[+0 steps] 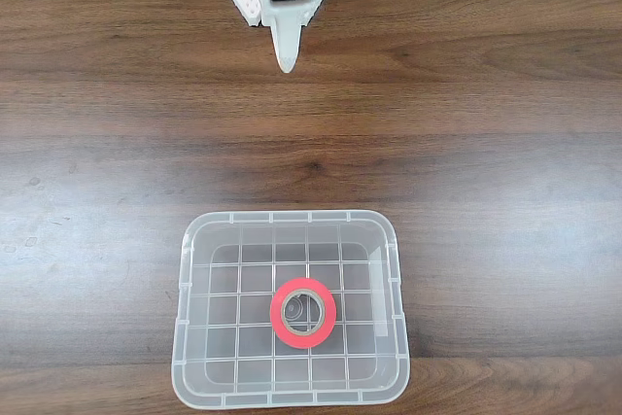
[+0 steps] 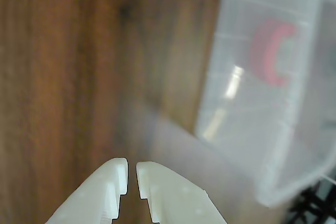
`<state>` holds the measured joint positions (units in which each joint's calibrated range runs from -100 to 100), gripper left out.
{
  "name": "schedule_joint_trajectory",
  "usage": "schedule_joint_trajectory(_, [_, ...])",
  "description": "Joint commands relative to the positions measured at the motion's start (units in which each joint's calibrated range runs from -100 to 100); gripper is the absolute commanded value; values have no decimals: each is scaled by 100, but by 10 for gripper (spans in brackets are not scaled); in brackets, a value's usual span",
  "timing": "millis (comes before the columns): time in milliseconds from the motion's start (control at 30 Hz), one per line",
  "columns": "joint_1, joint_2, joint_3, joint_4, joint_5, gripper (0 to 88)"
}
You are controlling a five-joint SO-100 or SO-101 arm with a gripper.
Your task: Grab the tape and place it in the box.
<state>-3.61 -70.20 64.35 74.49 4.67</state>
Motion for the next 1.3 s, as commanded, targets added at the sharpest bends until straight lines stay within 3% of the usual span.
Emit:
schedule_joint_trajectory(0, [-42,-969,1419,-463,-45,14])
schedule_joint_trajectory(400, [-151,-2868,2899,-377,-214,13])
schedule_joint_trajectory(1267, [163,-2868,3180,-471,-609,12])
